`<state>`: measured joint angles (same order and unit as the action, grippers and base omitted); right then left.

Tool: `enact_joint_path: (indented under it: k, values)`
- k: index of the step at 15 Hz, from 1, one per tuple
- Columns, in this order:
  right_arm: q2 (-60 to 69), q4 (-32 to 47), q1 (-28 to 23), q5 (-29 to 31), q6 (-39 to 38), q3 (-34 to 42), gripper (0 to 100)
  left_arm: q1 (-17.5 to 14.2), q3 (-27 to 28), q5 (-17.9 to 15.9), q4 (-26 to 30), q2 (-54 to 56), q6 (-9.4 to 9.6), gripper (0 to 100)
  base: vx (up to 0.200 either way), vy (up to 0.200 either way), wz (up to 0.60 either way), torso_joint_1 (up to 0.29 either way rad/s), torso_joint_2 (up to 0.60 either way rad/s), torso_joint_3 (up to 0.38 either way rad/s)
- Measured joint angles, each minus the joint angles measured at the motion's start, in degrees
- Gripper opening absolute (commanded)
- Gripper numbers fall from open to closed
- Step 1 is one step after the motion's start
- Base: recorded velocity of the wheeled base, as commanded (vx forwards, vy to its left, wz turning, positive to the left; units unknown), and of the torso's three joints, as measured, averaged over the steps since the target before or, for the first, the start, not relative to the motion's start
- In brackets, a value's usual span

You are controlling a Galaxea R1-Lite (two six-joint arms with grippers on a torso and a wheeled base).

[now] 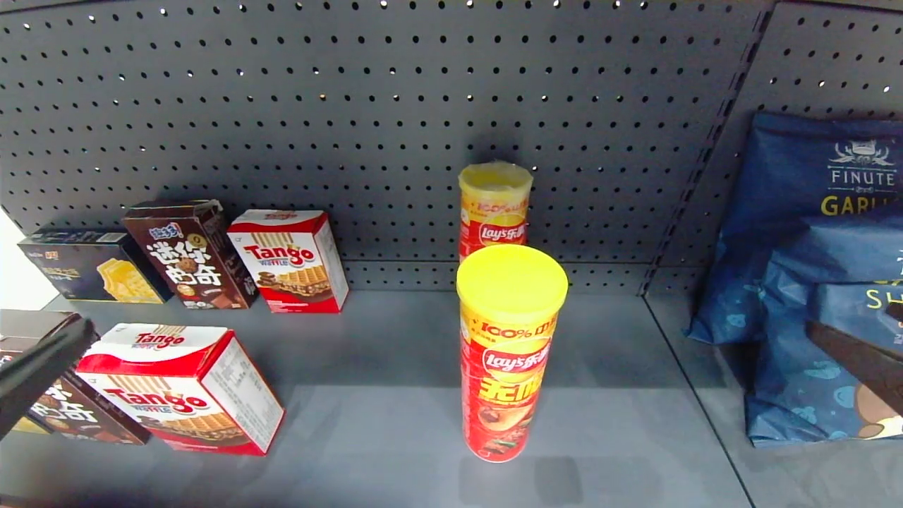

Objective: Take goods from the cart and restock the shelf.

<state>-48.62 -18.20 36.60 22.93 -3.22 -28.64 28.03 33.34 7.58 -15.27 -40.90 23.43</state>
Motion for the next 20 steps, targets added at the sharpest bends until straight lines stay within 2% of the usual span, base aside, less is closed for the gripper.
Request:
enact_joint_path:
  k: [4,7,9,11,14,20]
  values:
    - [10.1,0.1,-14.8,0.3,-0.2,8.1,100,-0.5,-5.4,0.9,0.1,7.2,2.56,100,0.0,0.0,0.0,0.0,0.0,0.0]
    - [19.8,0.1,-29.7,-1.4,-0.1,16.2,100,-0.7,-6.4,1.7,0.1,9.1,2.67,100,0.0,0.0,0.0,0.0,0.0,0.0]
    - [28.4,2.2,-36.0,-4.3,0.3,22.9,100,-0.7,-6.5,1.9,0.1,9.7,2.67,100,0.0,0.0,0.0,0.0,0.0,0.0]
    - [36.7,7.6,-38.4,-7.7,0.8,26.3,100,-0.7,-6.6,1.9,0.1,9.9,2.67,100,0.0,0.0,0.0,0.0,0.0,0.0]
    - [42.8,17.0,-38.8,-23.6,2.8,28.1,100,-0.7,-6.7,1.8,0.1,10.1,2.68,100,0.0,0.0,0.0,0.0,0.0,0.0]
    - [47.9,18.2,-36.6,-24.2,3.4,28.6,100,-0.3,-8.0,1.4,0.1,10.0,2.73,100,0.0,0.0,0.0,0.0,0.0,0.0]
